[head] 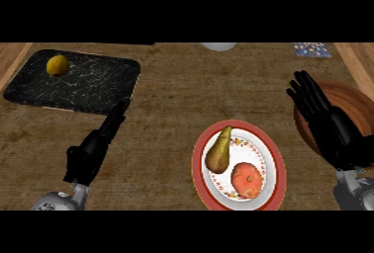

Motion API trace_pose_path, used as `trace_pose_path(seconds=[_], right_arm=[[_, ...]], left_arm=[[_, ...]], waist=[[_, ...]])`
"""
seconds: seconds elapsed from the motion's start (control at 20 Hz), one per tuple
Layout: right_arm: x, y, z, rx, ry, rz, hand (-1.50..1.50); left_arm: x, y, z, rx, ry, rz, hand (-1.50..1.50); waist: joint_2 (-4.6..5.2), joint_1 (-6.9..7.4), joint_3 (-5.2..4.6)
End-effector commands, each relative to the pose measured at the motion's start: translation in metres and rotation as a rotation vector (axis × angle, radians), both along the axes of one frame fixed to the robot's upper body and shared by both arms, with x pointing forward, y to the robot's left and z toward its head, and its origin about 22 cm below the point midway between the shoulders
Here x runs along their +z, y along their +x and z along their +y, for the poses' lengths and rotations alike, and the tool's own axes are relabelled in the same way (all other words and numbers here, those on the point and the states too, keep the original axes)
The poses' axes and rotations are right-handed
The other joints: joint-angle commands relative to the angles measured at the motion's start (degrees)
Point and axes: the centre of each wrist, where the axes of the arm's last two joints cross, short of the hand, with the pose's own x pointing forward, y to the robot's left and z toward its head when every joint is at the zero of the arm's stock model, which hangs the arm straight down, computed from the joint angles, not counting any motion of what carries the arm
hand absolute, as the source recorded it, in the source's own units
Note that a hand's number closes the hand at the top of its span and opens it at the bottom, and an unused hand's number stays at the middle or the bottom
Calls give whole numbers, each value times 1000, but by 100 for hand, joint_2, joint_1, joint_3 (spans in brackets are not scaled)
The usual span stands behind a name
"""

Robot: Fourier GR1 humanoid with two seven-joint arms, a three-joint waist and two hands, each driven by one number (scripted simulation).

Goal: Pick the squash from the plate and place it in the bowl

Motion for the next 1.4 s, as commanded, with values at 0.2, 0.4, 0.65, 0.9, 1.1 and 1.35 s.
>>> trace_pose_path(seconds=[0.2,0.4,0.65,0.9,1.1,1.35], right_arm=[[69,-11,0,197,-155,-423,150],[25,-21,-69,-152,-784,-79,-150],[-18,-108,-26,-166,-678,-213,-150],[-26,-163,-28,-199,-751,-180,-150],[-4,-169,-37,-236,-750,-136,-150],[45,-129,-14,-231,-806,-152,-150]], left_arm=[[37,16,76,279,74,-145,0],[18,9,75,361,40,-98,0],[25,8,106,408,60,-111,0],[42,28,104,364,23,-126,0],[27,32,100,336,33,-116,0],[27,19,75,323,37,-135,0]], waist=[[-58,-32,302],[-64,-387,252],[-81,-517,293],[-11,-279,298],[8,-193,297],[16,-58,296]])
